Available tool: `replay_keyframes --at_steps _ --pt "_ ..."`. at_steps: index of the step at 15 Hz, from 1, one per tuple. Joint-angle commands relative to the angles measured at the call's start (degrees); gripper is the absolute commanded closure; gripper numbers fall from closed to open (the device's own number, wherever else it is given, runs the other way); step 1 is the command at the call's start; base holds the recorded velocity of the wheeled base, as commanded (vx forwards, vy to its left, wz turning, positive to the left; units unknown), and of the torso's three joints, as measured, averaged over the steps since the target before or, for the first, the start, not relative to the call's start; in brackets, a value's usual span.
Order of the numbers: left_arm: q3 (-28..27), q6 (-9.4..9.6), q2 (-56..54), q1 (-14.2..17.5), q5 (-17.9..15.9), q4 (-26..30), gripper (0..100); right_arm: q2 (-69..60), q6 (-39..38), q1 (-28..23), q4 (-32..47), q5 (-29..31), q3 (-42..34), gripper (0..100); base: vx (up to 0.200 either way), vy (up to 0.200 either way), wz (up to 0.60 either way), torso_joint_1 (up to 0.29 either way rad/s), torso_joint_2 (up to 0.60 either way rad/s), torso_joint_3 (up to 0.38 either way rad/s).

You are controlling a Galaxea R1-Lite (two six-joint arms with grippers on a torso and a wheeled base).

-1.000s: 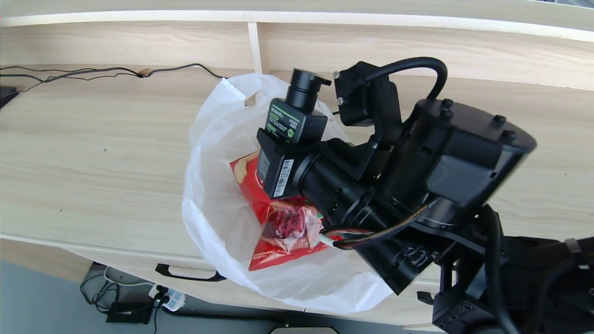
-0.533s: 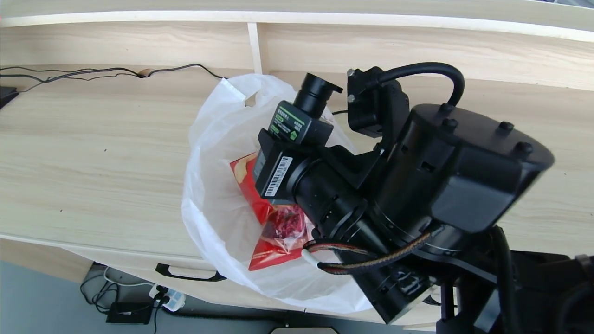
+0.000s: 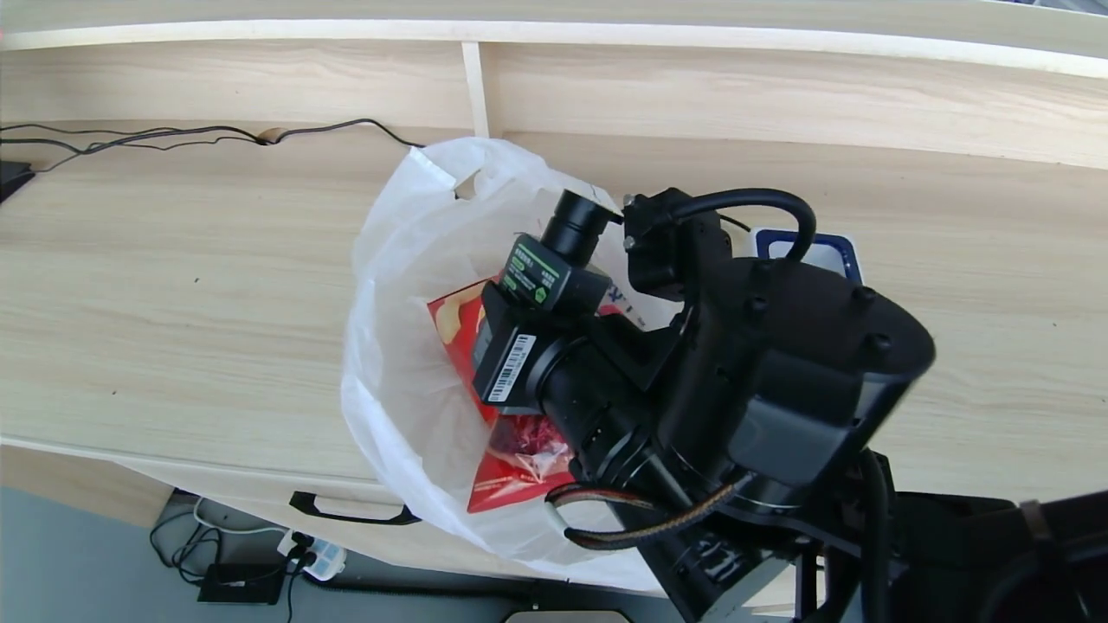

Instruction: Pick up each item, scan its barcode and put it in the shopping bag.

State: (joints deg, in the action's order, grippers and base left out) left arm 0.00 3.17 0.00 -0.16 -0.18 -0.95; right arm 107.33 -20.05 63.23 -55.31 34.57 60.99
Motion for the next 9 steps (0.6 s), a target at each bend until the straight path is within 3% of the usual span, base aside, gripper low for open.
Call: replay_keyframes --at_steps 1,2,3,9 --pt "0.0 -0.01 0.09 -0.02 0.01 -0.02 0 0.25 0.19 0.31 0.03 0.14 -0.78 100 0.0 0.0 0.0 0.0 0.0 0.0" --pt "0.0 -0.01 0.0 -0.02 0.01 -0.02 0 0.25 0.19 0.31 0.03 0.23 -1.4 100 0.0 0.0 0.0 0.0 0.0 0.0" --pt "0.0 -0.01 0.09 0.07 0.01 -0.02 0 0.25 0.19 0.31 -0.06 0.14 -1.93 0 0.0 0.0 0.0 0.0 0.0 0.0" --pt "0.0 -0.01 0.09 -0.02 0.01 -0.02 0 0.34 0.37 0.31 -0.15 0.14 -2.54 0 0.0 0.0 0.0 0.0 0.0 0.0"
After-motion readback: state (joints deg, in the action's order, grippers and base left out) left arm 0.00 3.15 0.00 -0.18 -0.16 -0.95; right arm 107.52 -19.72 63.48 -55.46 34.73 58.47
